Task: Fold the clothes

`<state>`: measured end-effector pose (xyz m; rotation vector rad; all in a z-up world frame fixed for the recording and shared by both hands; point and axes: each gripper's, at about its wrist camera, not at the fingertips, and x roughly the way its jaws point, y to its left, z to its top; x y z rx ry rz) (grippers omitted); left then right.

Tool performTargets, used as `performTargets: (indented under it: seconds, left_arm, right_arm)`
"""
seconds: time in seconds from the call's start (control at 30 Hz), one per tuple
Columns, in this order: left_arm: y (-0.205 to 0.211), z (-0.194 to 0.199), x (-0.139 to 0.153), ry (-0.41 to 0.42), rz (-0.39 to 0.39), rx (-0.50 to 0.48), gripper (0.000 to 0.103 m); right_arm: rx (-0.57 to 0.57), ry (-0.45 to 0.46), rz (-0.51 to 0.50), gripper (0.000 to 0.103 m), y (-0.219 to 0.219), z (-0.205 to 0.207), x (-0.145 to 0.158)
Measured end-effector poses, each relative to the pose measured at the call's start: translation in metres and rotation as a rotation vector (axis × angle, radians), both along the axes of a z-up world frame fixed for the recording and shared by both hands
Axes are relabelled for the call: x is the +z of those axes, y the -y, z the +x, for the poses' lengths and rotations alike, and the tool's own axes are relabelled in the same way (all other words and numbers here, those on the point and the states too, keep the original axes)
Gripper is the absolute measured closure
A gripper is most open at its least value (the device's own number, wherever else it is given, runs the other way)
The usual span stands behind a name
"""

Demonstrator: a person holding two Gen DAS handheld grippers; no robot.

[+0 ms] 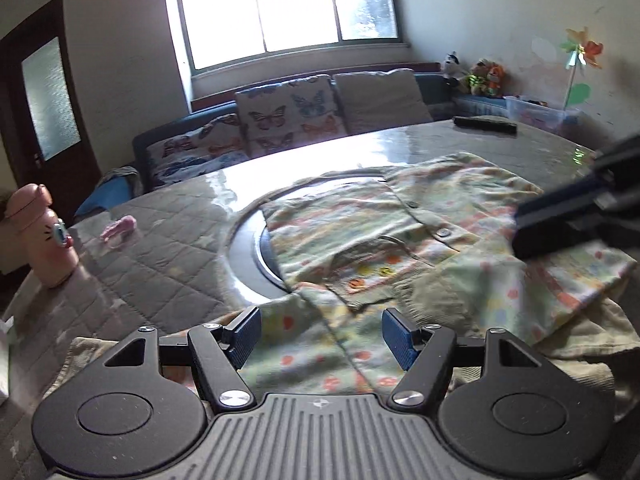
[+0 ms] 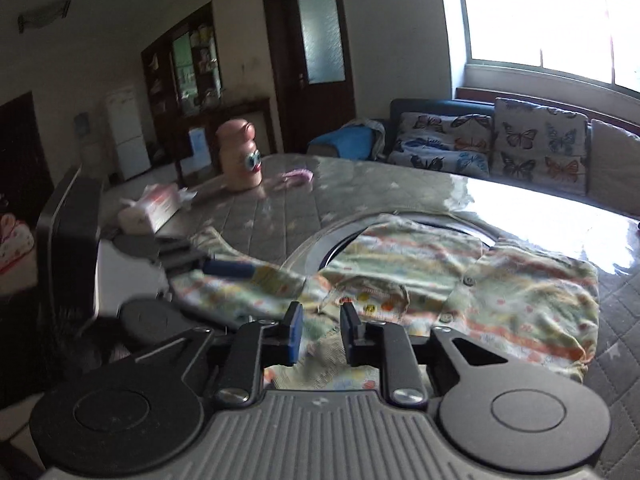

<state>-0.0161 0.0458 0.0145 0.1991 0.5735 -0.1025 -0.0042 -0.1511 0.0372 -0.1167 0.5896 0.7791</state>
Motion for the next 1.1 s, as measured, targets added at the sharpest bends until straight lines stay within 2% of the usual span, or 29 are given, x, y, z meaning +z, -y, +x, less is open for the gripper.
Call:
performTargets:
  seconds: [0.07, 0.17, 0.33, 0.43, 0.53, 0.6, 0.73, 0.83, 0.93, 1.1]
  left_arm:
    - [-0.003, -0.001, 0.005, 0.013, -0.012, 0.011, 0.034]
    - [0.002, -0.001, 0.009, 0.016, -0.031, -0.010, 0.035]
    - [0.030, 0.004, 0.005, 0.001, -0.048, -0.106, 0.039]
    - [0.045, 0.007, 0.003, -0.009, -0.051, -0.153, 0.045]
    - [0.056, 0.011, 0.003, -0.019, -0.055, -0.188, 0.051]
    - [0.061, 0.013, 0.002, -0.023, -0.060, -0.207, 0.056]
    - [0.066, 0.016, -0.002, -0.040, -0.064, -0.222, 0.067]
    - [0.070, 0.018, -0.005, -0.054, -0.067, -0.232, 0.073]
    - [0.071, 0.020, -0.010, -0.066, -0.056, -0.235, 0.077]
    - [0.064, 0.023, -0.018, -0.092, -0.043, -0.210, 0.077]
  right_arm:
    - [-0.014, -0.006, -0.019, 0.072, 0.012, -0.004, -0.001]
    - [-0.121, -0.034, -0.054, 0.072, 0.042, 0.000, -0.011]
    - [-0.298, -0.102, -0.084, 0.072, 0.090, 0.010, -0.033]
    - [-0.350, -0.153, -0.108, 0.075, 0.108, 0.015, -0.048]
    - [-0.353, -0.142, -0.111, 0.078, 0.116, 0.016, -0.045]
    - [-0.348, -0.104, -0.106, 0.078, 0.116, 0.023, -0.038]
    - [-0.325, -0.067, -0.088, 0.078, 0.105, 0.048, -0.035]
    - [-0.323, -0.065, -0.125, 0.078, 0.095, 0.070, -0.043]
    - [-0.333, -0.080, -0.135, 0.082, 0.095, 0.083, -0.052]
    - [-0.322, -0.070, -0.143, 0.079, 0.095, 0.078, -0.049]
